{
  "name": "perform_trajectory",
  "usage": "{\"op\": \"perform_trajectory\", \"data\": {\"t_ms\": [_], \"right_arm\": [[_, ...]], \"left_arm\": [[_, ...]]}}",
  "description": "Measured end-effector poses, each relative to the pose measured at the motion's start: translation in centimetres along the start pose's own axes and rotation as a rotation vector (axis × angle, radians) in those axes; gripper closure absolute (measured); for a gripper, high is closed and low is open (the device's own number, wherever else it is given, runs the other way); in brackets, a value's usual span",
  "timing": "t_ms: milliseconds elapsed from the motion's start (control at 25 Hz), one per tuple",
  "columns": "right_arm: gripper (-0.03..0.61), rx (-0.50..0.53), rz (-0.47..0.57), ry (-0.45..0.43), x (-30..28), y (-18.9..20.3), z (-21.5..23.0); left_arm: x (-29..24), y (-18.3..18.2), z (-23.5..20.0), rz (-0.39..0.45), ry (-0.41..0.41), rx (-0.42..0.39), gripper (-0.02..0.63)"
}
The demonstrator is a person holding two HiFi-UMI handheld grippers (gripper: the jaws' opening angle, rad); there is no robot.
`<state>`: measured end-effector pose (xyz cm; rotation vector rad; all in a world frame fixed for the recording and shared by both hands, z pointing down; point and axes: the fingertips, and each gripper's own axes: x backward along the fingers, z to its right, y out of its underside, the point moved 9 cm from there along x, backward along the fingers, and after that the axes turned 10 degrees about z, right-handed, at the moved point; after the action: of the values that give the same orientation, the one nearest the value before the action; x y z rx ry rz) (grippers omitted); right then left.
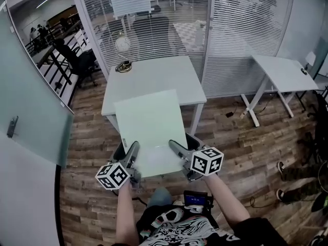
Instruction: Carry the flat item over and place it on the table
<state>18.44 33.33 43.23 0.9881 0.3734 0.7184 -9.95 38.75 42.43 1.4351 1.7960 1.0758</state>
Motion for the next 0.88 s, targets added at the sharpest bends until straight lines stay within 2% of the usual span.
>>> {"op": "perform_trajectory", "data": {"t_ms": [240, 440, 640, 880], "right_arm": [[0.252, -0.031, -0.007, 0.032, -1.2, 0.1, 2.0], [0.252, -0.049, -0.005, 0.054, -4.7, -0.2, 4.4], [0.252, -0.057, -0.013, 0.080, -11.0, -0.7, 8.3], [0.252, -0.047, -0.035, 0.123, -20.7, -2.7, 13.7]], "left_arm": [[-2.7, 0.5, -0.8, -0.033, 0.007, -0.004, 0.295], [-7.0, 0.2, -3.1, -0.055, 0.018, -0.009, 0.295], [-13.6, -0.1, -7.1, -0.077, 0.018, 0.000, 0.295], [-23.9, -1.2, -13.1, -0.102, 0.026, 0.037, 0.295]]}}
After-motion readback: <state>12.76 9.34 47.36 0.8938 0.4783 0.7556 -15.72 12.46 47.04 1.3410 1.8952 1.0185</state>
